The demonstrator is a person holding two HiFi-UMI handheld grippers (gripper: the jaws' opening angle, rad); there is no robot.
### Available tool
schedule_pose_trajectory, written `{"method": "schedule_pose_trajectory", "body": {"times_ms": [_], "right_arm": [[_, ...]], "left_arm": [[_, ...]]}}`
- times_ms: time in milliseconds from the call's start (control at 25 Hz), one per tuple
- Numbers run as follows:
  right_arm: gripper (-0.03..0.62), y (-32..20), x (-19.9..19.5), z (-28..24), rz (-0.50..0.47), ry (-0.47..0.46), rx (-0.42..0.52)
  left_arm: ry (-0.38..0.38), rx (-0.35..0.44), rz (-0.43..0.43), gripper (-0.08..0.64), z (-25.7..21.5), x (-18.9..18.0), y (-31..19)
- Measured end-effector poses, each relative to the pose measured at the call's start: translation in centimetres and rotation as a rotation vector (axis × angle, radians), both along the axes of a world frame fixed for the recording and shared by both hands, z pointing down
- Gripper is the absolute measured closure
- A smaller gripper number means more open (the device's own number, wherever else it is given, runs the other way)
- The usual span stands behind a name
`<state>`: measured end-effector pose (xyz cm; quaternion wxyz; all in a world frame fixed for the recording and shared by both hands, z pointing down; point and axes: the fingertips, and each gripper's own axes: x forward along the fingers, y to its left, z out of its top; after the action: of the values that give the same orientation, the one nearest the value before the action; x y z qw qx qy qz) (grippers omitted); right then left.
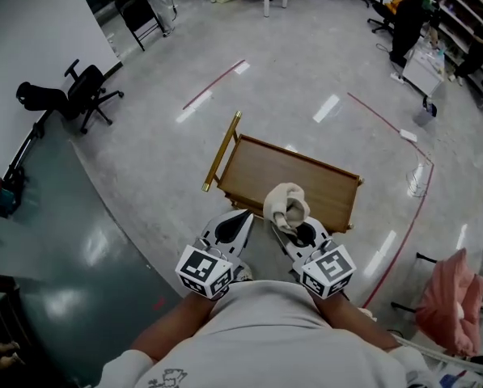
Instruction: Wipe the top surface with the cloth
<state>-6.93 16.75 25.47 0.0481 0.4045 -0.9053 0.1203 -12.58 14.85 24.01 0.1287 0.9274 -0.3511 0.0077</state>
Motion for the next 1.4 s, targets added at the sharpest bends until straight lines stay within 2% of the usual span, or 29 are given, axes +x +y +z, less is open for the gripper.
{"method": "schedule_pose_trajectory", "body": {"times_ms": [240, 400, 840, 1040, 1240, 1400], "right_arm": [[0.486, -2.1, -2.5, 0.4, 0.048, 0.009, -0.002], [0.486, -3.3, -3.5, 0.6, 0.066, 0.008, -0.006], [0.486, -8.0, -0.4, 1.9, 0.118, -0.021, -0.029], [0.486, -11.9, 3.6, 1.6, 0.144, -0.023, -0.019], [0.486, -15.8, 10.0, 2.9, 0.225, -0.025, -0.036], [0.486, -17.4, 14.2, 4.9, 0.279, 0.001, -0.074]], "left_arm": [[0.004, 0.003, 0.050, 0.552, 0.3, -2.8, -2.2], [0.014, 0.007, 0.055, 0.552, 0.2, -4.2, -3.6], [0.020, -0.022, 0.094, 0.554, 1.2, -1.4, -8.3], [0.011, -0.027, 0.103, 0.554, 1.0, 1.6, -12.4], [-0.015, -0.031, 0.124, 0.553, 2.6, 5.5, -16.9], [-0.040, -0.060, 0.121, 0.554, 4.5, 6.9, -19.9]]}}
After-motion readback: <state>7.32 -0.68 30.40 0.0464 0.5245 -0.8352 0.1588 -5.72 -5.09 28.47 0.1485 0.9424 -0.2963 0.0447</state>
